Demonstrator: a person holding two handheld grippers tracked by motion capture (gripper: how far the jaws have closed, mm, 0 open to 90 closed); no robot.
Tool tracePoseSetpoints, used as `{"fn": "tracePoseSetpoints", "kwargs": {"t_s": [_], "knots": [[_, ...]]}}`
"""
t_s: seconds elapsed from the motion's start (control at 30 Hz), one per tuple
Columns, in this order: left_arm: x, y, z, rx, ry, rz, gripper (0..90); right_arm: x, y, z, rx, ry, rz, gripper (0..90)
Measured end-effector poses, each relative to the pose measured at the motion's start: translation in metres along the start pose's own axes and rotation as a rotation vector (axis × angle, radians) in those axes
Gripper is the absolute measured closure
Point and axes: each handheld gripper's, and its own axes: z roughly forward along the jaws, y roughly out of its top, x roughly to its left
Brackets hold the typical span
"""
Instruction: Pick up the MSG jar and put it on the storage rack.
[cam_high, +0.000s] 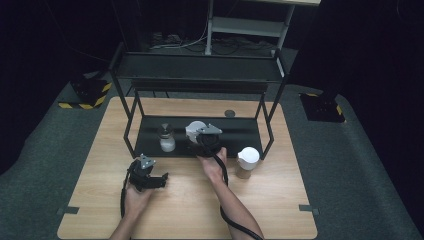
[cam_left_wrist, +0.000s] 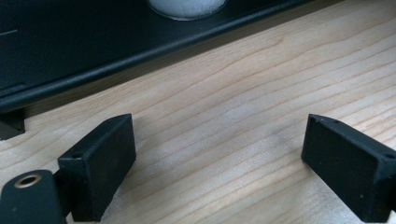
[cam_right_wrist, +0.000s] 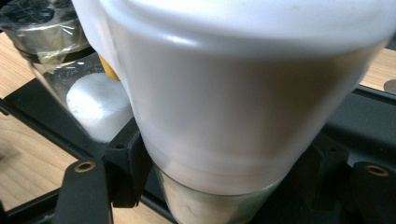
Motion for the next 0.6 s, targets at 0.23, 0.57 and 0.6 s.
{"fn": "tracePoseSetpoints", "kwargs": {"t_s": [0.23,0.57,0.6], "knots": [[0.0,-0.0001,0.0,0.0,0.0,0.0,9.9,-0.0001,0.0016,0.0071,0.008,0.004,0.006,31.0],[-0.0001,0.0,0.0,0.0,0.0,0.0,9.8,0.0046,0.0001,0.0102,0.013,-0.01,-0.011,30.9],[-0.0001,0.0,0.0,0.0,0.0,0.0,9.8,0.0046,0.0001,0.0102,0.013,-0.01,-0.011,30.9]]}}
